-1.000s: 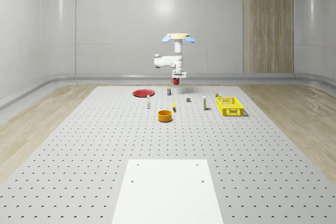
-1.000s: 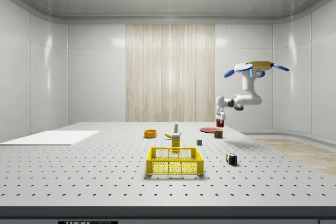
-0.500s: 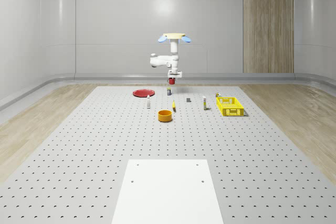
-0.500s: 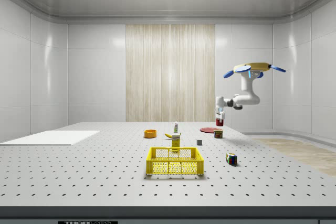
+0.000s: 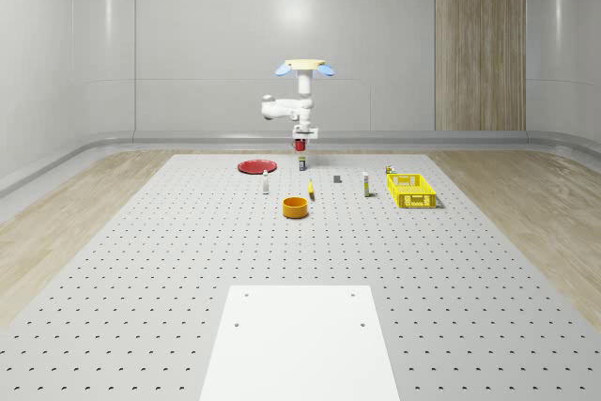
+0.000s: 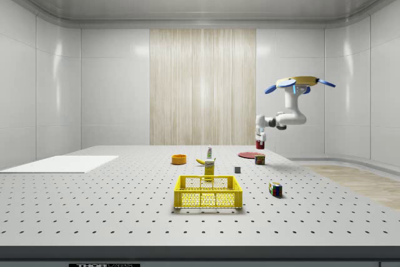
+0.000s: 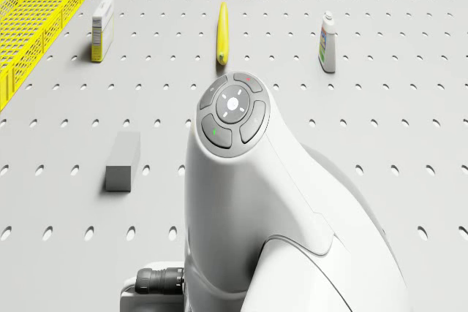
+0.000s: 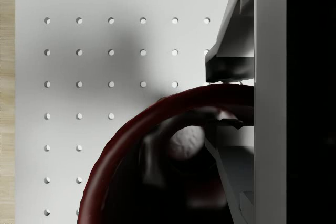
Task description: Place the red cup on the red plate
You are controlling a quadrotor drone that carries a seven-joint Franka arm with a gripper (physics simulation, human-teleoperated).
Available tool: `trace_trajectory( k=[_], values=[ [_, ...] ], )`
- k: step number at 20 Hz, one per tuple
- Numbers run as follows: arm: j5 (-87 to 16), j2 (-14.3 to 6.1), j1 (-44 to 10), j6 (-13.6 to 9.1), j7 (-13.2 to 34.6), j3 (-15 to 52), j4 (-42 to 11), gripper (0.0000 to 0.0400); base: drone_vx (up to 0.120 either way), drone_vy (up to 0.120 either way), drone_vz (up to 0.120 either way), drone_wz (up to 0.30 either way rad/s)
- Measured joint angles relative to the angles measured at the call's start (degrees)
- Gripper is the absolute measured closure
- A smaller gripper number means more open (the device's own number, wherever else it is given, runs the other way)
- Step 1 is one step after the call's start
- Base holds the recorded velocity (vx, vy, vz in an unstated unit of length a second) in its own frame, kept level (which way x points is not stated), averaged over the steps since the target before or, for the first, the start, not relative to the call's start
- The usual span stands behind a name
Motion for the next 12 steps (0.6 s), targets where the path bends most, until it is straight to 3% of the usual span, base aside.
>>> trace_trajectory(
  k=[4,12],
  values=[
    [0.1,-0.4,0.0,0.3,0.0,0.1,0.0,0.03,-0.1,-0.12,0.0,0.0],
    [0.4,-1.0,-0.1,1.0,0.1,0.1,0.0,0.03,0.0,-0.12,0.0,0.0]
  ],
)
